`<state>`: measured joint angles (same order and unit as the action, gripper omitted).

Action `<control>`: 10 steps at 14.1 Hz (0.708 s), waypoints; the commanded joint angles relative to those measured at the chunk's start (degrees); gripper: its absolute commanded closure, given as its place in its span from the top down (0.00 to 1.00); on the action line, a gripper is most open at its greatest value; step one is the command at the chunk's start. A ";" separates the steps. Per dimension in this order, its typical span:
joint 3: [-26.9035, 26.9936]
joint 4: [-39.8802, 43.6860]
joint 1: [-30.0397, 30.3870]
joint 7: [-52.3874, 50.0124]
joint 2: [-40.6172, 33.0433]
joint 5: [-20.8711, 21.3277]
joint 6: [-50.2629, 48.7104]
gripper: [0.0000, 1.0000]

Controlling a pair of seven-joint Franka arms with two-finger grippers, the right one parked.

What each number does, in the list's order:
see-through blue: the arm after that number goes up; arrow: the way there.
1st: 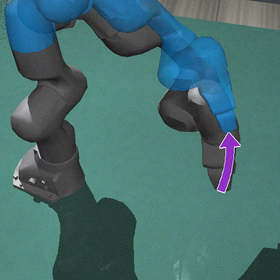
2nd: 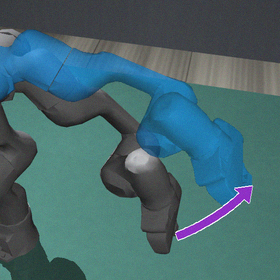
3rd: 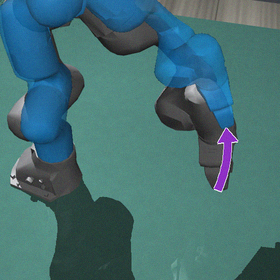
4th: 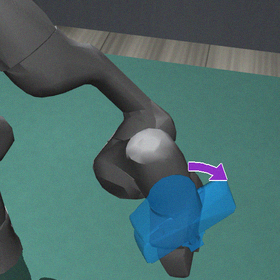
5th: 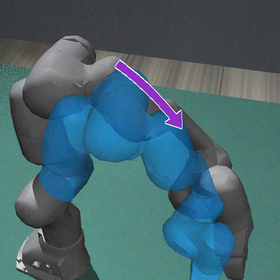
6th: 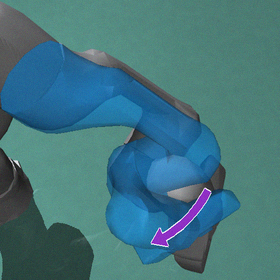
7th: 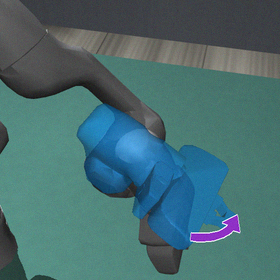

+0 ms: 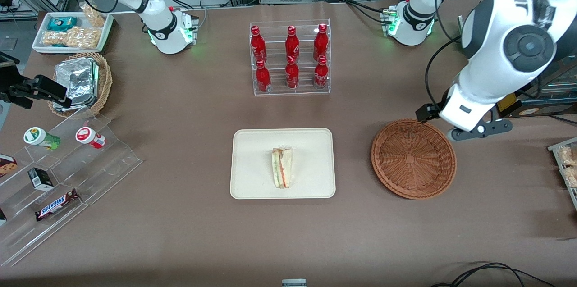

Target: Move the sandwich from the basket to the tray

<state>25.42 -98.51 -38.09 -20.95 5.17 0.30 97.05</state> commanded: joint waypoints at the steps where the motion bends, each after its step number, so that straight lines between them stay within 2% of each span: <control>1: 0.07 -0.81 0.98 0.73 -3.77 -0.39 -2.39 1.00; 2: -3.24 -0.81 7.35 0.73 -3.59 -0.48 -2.48 1.00; 3: -9.54 -0.11 10.98 1.26 -3.68 -0.56 -2.40 1.00; 7: -20.74 0.25 24.00 3.72 -4.03 -0.48 -2.75 1.00; 10: -26.98 0.95 31.38 5.91 -4.21 -0.48 -3.62 1.00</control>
<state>2.60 -98.25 -11.59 -17.10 2.01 0.27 95.30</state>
